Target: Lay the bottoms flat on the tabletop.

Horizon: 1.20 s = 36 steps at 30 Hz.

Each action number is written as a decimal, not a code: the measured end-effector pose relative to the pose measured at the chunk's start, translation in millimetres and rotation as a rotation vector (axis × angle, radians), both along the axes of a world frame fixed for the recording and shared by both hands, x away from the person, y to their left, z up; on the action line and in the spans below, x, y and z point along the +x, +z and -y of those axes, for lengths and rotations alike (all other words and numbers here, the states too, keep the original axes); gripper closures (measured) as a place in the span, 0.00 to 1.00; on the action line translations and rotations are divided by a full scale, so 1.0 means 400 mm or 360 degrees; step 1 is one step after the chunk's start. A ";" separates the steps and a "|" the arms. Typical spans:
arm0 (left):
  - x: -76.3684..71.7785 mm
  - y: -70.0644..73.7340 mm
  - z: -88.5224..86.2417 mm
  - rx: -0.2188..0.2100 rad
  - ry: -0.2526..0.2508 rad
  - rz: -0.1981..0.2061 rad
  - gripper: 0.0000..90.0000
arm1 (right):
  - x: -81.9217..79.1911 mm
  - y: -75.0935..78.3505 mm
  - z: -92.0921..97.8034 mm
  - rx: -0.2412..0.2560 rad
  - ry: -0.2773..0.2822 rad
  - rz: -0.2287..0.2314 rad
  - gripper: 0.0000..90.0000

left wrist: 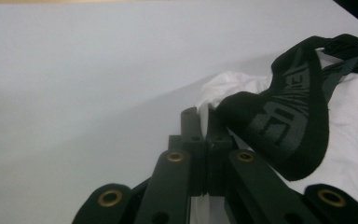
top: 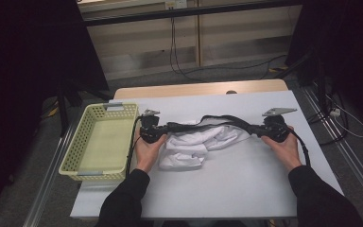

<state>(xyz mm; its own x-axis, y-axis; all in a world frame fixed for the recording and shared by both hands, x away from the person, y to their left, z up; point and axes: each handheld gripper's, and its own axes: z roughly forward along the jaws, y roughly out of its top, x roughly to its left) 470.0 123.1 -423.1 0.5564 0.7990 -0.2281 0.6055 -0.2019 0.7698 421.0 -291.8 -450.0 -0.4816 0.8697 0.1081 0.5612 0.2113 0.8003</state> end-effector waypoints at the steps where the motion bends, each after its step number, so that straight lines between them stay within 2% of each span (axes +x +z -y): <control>1: 0.005 0.006 0.000 -0.0021 0.0002 -0.0003 1.00 | 0.002 0.009 0.007 0.0025 -0.0031 0.0024 0.94; 4: 0.021 0.022 0.008 -0.0055 0.0001 -0.0004 1.00 | 0.016 0.032 0.027 0.0062 -0.0098 0.0064 0.95; 8: 0.040 0.029 0.026 -0.0036 0.0011 0.0007 1.00 | 0.042 0.049 0.036 0.0032 -0.0132 0.0098 0.95; 10: 0.051 0.030 0.030 -0.0047 0.0004 0.0007 1.00 | 0.056 0.061 0.041 0.0035 -0.0153 0.0112 0.95; 12: 0.060 0.030 0.030 -0.0019 0.0000 0.0019 1.00 | 0.068 0.074 0.043 0.0029 -0.0175 0.0127 0.95; 18: 0.096 0.036 0.022 -0.0007 0.0073 0.0028 1.00 | 0.111 0.098 0.029 0.0022 -0.0176 0.0144 0.95; 24: 0.138 0.041 0.010 0.0003 0.0132 0.0003 1.00 | 0.157 0.118 0.013 0.0018 -0.0186 0.0161 0.95; 28: 0.151 0.049 0.010 0.0052 0.0143 0.0020 1.00 | 0.184 0.133 0.003 0.0006 -0.0189 0.0170 0.95; 29: 0.154 0.050 0.009 0.0044 0.0150 0.0017 1.00 | 0.191 0.137 0.000 0.0004 -0.0192 0.0175 0.95; 31: 0.160 0.045 0.008 0.0037 0.0166 0.0004 1.00 | 0.204 0.139 -0.004 0.0007 -0.0202 0.0177 0.95; 36: 0.173 0.019 0.003 0.0086 0.0196 -0.0051 0.99 | 0.230 0.112 -0.023 -0.0015 -0.0200 0.0136 0.95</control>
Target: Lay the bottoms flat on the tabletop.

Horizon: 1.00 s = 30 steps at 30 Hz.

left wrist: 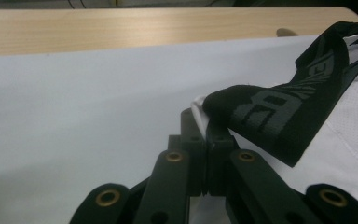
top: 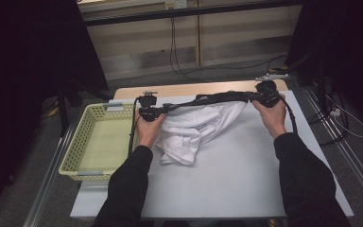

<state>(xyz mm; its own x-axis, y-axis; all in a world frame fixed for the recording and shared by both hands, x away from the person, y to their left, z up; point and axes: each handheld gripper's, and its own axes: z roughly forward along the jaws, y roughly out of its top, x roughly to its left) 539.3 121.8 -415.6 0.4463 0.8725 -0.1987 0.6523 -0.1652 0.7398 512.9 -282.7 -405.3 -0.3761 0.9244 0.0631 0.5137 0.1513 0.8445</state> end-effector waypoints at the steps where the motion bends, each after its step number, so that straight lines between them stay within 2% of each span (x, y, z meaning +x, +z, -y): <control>1: 0.001 -0.004 0.001 0.0011 0.0005 -0.0009 0.99 | 0.003 -0.008 -0.003 -0.0004 0.0000 -0.0013 0.95; 5: 0.002 -0.013 0.002 0.0015 0.0048 -0.0038 0.97 | 0.013 -0.037 -0.011 -0.0024 -0.0002 -0.0071 0.94; 7: 0.003 -0.019 0.003 0.0044 0.0092 -0.0040 0.86 | 0.015 -0.047 -0.013 -0.0039 -0.0017 -0.0084 0.92; 9: 0.002 -0.020 0.001 0.0062 0.0110 -0.0031 0.80 | 0.016 -0.054 -0.013 -0.0047 -0.0029 -0.0090 0.83; 12: 0.002 -0.019 -0.002 0.0072 0.0158 -0.0032 0.60 | 0.012 -0.060 -0.012 -0.0098 -0.0041 -0.0102 0.68; 13: 0.001 -0.019 -0.003 0.0067 0.0153 -0.0037 0.61 | 0.011 -0.063 -0.008 -0.0100 -0.0049 -0.0104 0.67; 15: -0.004 -0.016 0.004 0.0067 0.0133 -0.0030 0.59 | 0.008 -0.067 0.001 -0.0101 -0.0054 -0.0133 0.66; 19: -0.025 -0.005 0.021 0.0066 0.0041 0.0005 0.53 | -0.011 -0.072 0.004 -0.0082 -0.0031 -0.0132 0.62; 21: -0.043 -0.001 0.027 0.0026 -0.0008 0.0010 0.49 | -0.027 -0.073 0.000 -0.0065 0.0006 -0.0122 0.64; 22: -0.055 0.001 0.030 0.0008 -0.0034 0.0012 0.45 | -0.037 -0.073 -0.004 -0.0047 0.0028 -0.0119 0.64; 25: -0.097 0.008 0.036 0.0017 -0.0135 0.0073 0.36 | -0.069 -0.072 -0.017 -0.0014 0.0102 -0.0099 0.64; 27: -0.123 0.008 0.034 0.0004 -0.0188 0.0078 0.32 | -0.093 -0.070 -0.028 -0.0007 0.0149 -0.0085 0.65; 30: -0.167 0.009 0.032 0.0048 -0.0261 0.0105 0.29 | -0.127 -0.065 -0.047 -0.0010 0.0215 -0.0095 0.65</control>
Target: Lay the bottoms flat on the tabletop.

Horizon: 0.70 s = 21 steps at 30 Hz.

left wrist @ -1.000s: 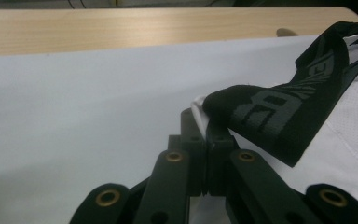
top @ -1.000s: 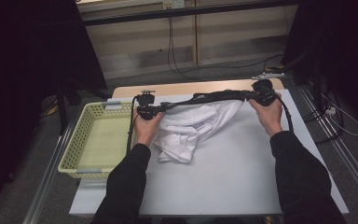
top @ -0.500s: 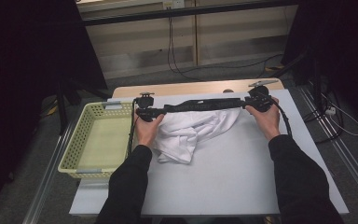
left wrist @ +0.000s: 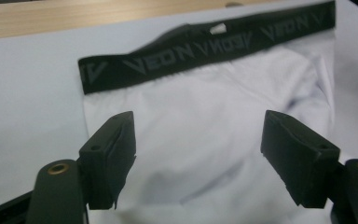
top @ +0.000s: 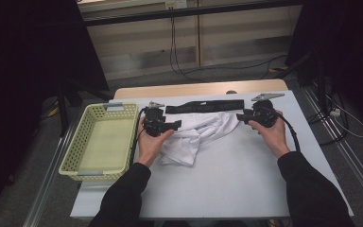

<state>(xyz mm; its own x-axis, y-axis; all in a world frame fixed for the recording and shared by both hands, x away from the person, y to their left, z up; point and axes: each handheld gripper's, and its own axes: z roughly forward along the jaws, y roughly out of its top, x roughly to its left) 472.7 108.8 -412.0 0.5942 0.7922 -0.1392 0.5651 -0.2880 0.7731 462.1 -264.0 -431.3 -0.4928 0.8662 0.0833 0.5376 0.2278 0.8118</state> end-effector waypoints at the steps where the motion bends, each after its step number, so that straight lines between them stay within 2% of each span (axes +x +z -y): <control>1: -0.016 0.001 0.001 0.0010 -0.0018 0.0015 0.28 | -0.012 0.001 -0.008 -0.0017 0.0020 0.0014 0.65; 3: -0.048 0.005 0.004 0.0021 -0.0067 0.0030 0.29 | -0.034 0.002 -0.026 -0.0025 0.0049 -0.0020 0.67; 5: -0.081 0.008 0.007 0.0021 -0.0129 0.0057 0.32 | -0.052 -0.002 -0.046 -0.0024 0.0111 -0.0023 0.66; 8: -0.128 0.004 0.012 0.0011 -0.0204 0.0081 0.32 | -0.074 -0.015 -0.076 0.0008 0.0189 -0.0055 0.66; 10: -0.156 -0.001 0.015 0.0048 -0.0246 0.0097 0.32 | -0.082 -0.024 -0.099 0.0032 0.0248 -0.0084 0.62; 12: -0.182 -0.007 0.012 0.0104 -0.0301 0.0134 0.36 | -0.088 -0.031 -0.125 0.0000 0.0302 -0.0081 0.60; 13: -0.194 -0.014 0.009 0.0122 -0.0304 0.0162 0.39 | -0.091 -0.034 -0.137 -0.0011 0.0320 -0.0089 0.56; 15: -0.208 -0.027 0.006 0.0152 -0.0307 0.0143 0.40 | -0.097 -0.039 -0.161 -0.0026 0.0356 -0.0104 0.47; 16: -0.212 -0.033 0.003 0.0141 -0.0304 0.0131 0.41 | -0.099 -0.041 -0.173 -0.0041 0.0378 -0.0101 0.45; 17: -0.216 -0.039 0.003 0.0131 -0.0309 0.0118 0.42 | -0.101 -0.043 -0.184 -0.0045 0.0401 -0.0103 0.44; 19: -0.227 -0.043 0.006 0.0183 -0.0350 0.0139 0.47 | -0.105 -0.047 -0.204 -0.0058 0.0438 -0.0107 0.44; 20: -0.234 -0.045 0.009 0.0193 -0.0361 0.0154 0.47 | -0.107 -0.049 -0.213 -0.0057 0.0451 -0.0112 0.45; 21: -0.241 -0.045 0.011 0.0187 -0.0397 0.0144 0.48 | -0.109 -0.052 -0.220 -0.0068 0.0465 -0.0110 0.45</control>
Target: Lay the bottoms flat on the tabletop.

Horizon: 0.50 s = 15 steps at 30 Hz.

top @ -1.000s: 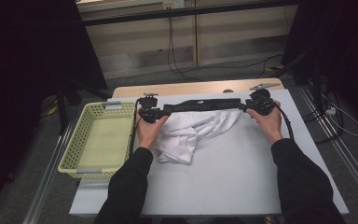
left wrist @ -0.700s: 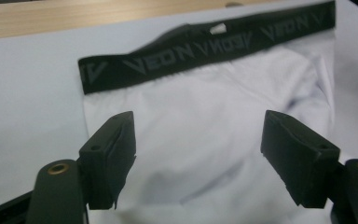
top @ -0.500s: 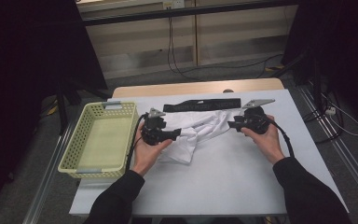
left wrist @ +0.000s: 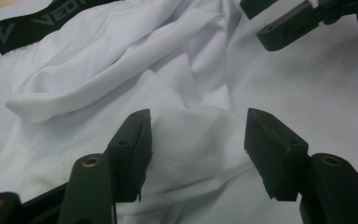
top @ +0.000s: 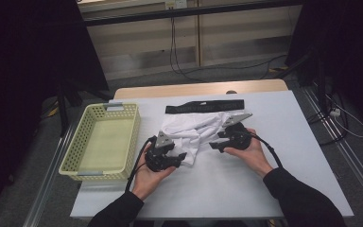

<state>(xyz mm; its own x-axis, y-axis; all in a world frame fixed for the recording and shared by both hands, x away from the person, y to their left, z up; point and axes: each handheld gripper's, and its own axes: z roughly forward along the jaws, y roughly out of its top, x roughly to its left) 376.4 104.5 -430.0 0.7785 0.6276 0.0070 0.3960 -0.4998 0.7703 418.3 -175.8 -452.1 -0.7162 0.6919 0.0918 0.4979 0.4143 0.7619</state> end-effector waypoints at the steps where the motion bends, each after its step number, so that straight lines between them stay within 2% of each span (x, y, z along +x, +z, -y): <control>1: -0.008 -0.001 0.005 0.0006 -0.0015 0.0004 0.49 | -0.003 -0.002 -0.007 -0.0011 0.0008 0.0010 0.47; 4: -0.018 -0.013 0.023 0.0047 -0.0092 0.0006 0.50 | -0.008 -0.005 -0.022 -0.0007 0.0028 0.0027 0.49; 6: -0.016 -0.031 0.033 0.0109 -0.0146 -0.0032 0.49 | -0.012 -0.003 -0.026 0.0006 0.0038 0.0019 0.51; 8: -0.013 -0.053 0.045 0.0180 -0.0162 -0.0047 0.44 | -0.014 -0.002 -0.027 0.0023 0.0040 0.0020 0.53; 10: -0.006 -0.069 0.051 0.0215 -0.0164 -0.0084 0.37 | -0.013 -0.002 -0.029 0.0033 0.0058 0.0008 0.54; 11: -0.005 -0.075 0.055 0.0200 -0.0151 -0.0080 0.35 | -0.013 -0.004 -0.031 0.0031 0.0060 0.0007 0.55; 12: -0.002 -0.074 0.054 0.0214 -0.0154 -0.0070 0.33 | -0.013 -0.006 -0.032 0.0027 0.0067 -0.0001 0.56; 15: 0.016 -0.075 0.042 0.0191 -0.0100 -0.0067 0.36 | -0.014 -0.014 -0.042 -0.0007 0.0088 -0.0015 0.57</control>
<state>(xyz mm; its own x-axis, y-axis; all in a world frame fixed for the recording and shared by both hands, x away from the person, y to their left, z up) 382.8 87.6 -460.1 0.8174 0.5742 0.0458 0.3916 -0.6122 0.6870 412.8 -159.1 -457.9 -0.7526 0.6515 0.0955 0.4811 0.4450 0.7553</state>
